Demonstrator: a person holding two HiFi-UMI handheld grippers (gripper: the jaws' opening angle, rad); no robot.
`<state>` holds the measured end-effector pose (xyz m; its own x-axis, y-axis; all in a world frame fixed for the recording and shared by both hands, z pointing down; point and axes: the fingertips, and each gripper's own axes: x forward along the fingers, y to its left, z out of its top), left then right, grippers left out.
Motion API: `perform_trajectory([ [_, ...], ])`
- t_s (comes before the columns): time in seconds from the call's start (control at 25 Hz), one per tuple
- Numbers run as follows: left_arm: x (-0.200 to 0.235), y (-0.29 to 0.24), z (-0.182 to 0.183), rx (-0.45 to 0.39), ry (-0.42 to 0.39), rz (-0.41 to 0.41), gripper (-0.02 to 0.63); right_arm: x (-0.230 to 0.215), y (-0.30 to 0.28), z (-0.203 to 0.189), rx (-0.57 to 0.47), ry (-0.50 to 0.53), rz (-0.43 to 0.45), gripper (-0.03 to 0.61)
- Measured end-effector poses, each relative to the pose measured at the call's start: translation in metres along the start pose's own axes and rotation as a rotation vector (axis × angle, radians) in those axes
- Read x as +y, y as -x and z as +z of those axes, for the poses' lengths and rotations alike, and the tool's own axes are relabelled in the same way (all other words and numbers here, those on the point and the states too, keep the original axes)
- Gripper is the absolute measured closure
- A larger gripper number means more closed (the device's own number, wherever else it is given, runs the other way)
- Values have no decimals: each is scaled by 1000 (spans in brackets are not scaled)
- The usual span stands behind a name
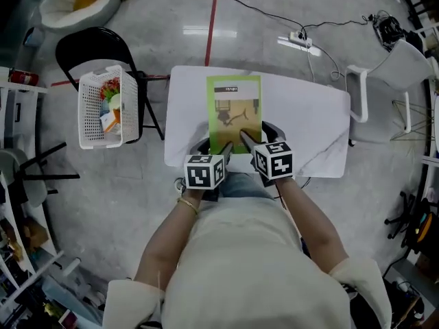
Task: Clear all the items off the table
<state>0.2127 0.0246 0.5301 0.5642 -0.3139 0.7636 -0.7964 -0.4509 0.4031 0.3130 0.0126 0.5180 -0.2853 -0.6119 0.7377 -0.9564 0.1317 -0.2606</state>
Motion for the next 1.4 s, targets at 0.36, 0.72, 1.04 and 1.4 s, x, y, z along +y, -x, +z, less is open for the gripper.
perform_trajectory([
  [0.36, 37, 50, 16, -105, 48, 51, 339, 59, -6, 36, -16, 110, 67, 293],
  [0.72, 102, 102, 32, -182, 87, 89, 339, 138, -30, 72, -37, 196, 118, 302],
  [1.04, 176, 155, 40, -192, 101, 109, 339, 222, -62, 95, -17, 218, 153, 307],
  [1.4, 265, 207, 33, -222, 174, 171, 339, 318, -109, 109, 21, 301, 233, 307],
])
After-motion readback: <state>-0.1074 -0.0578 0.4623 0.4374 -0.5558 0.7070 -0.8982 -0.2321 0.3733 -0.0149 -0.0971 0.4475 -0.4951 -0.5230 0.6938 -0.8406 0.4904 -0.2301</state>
